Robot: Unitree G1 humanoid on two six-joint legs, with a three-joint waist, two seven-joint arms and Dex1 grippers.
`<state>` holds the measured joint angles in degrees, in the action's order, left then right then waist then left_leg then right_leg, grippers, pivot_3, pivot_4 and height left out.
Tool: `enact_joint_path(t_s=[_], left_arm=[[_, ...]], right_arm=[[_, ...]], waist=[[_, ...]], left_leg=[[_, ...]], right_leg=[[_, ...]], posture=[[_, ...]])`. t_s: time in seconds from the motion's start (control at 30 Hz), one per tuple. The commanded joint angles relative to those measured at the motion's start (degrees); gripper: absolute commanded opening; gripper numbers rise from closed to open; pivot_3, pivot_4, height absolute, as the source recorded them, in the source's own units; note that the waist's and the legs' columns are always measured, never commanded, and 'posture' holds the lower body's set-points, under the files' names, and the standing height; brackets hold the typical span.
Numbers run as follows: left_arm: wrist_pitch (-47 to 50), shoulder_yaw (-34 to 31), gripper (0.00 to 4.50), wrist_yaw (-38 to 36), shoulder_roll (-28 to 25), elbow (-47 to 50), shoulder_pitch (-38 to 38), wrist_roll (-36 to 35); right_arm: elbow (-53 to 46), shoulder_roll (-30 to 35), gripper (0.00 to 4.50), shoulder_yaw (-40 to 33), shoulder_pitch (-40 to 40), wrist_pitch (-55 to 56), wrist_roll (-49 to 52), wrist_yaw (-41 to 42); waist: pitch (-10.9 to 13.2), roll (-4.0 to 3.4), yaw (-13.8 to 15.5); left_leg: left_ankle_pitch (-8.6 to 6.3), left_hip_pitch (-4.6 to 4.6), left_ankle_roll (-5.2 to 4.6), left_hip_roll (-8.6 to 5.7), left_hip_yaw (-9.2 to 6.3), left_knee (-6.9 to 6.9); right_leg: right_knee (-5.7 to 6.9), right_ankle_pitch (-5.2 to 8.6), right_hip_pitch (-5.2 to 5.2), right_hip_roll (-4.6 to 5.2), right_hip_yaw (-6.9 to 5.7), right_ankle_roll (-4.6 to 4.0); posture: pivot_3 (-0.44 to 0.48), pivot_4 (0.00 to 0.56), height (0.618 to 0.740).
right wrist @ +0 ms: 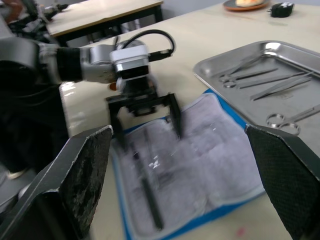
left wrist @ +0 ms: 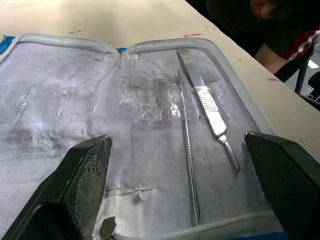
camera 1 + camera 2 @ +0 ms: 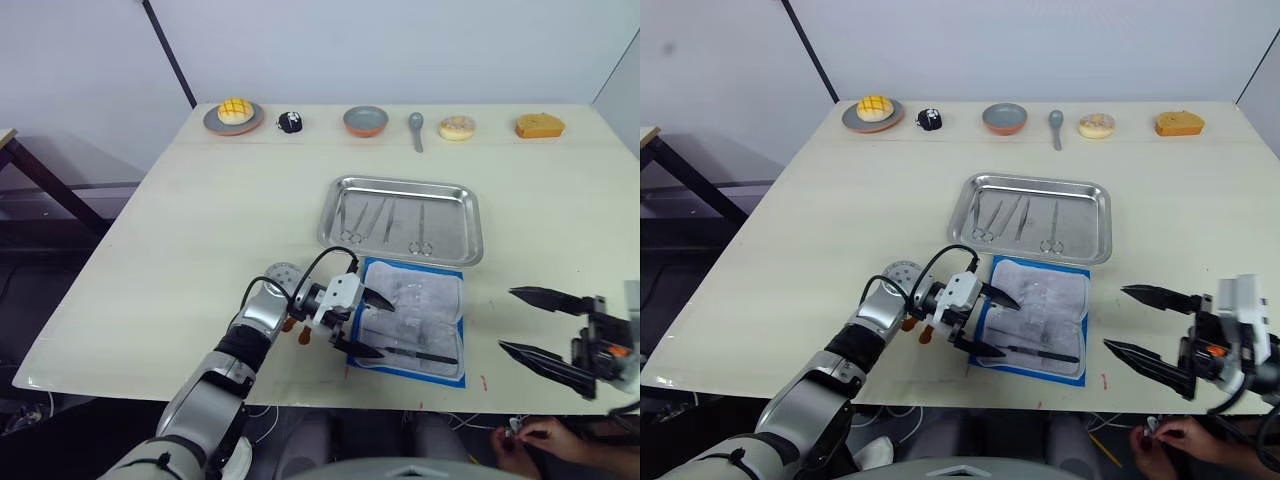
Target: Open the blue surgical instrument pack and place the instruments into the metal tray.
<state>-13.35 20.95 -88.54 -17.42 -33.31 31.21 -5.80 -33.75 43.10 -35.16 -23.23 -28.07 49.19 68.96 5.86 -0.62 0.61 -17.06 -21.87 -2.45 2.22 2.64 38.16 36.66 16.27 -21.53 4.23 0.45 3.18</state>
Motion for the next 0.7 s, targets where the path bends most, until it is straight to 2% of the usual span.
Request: enact_joint_path(t_s=[0.03, 0.17, 0.33, 0.6, 0.7], left_arm=[[1.3, 3.3, 4.50, -0.6, -1.0, -8.1, -3.7, 3.9], [1.2, 3.4, 4.50, -0.8, -1.1, -8.5, -3.4, 3.9], [0.9, 3.4, 4.50, -1.0, -1.1, -9.1, -3.1, 4.0], [0.6, 3.5, 4.50, -1.1, -1.1, -9.2, -2.8, 4.1], [0.6, 3.5, 4.50, -1.1, -1.2, -8.9, -2.8, 4.1]], right_arm=[[-0.2, 1.5, 4.45, -5.2, -1.3, 1.5, 3.0, 3.4], [1.2, 2.7, 4.45, -8.2, -1.9, 2.2, 3.5, 5.4], [1.4, 2.7, 4.45, -6.0, -0.3, 5.9, 0.5, 6.0], [0.8, 2.1, 4.45, 8.6, 3.3, 13.5, -15.2, 0.3], [0.4, 1.9, 4.45, 16.9, 5.6, 13.1, -20.9, -3.5]], waist=[[0.0, 0.00, 0.0], [0.0, 0.01, 0.0], [0.0, 0.01, 0.1], [0.0, 0.01, 0.1], [0.0, 0.01, 0.1]], left_leg=[[0.00, 0.01, 0.00, 0.00, 0.00, 0.00], [0.00, 0.02, 0.00, 0.00, 0.00, -0.01], [0.00, 0.04, 0.00, 0.00, -0.02, -0.02], [0.00, 0.05, 0.00, -0.03, -0.02, -0.02], [0.00, 0.06, 0.00, -0.04, -0.02, -0.02]], right_leg=[[0.00, 0.00, 0.00, 0.00, 0.05, 0.00], [0.00, 0.00, -0.01, -0.01, 0.15, 0.01], [-0.01, 0.00, -0.01, -0.07, 0.15, 0.01], [-0.01, 0.01, -0.03, -0.21, -0.03, 0.02], [-0.01, 0.00, -0.03, -0.26, -0.04, 0.01]], posture=[[0.000, 0.150, 0.732], [0.000, 0.150, 0.732], [0.000, 0.150, 0.732], [0.000, 0.150, 0.732], [0.000, 0.150, 0.732]])
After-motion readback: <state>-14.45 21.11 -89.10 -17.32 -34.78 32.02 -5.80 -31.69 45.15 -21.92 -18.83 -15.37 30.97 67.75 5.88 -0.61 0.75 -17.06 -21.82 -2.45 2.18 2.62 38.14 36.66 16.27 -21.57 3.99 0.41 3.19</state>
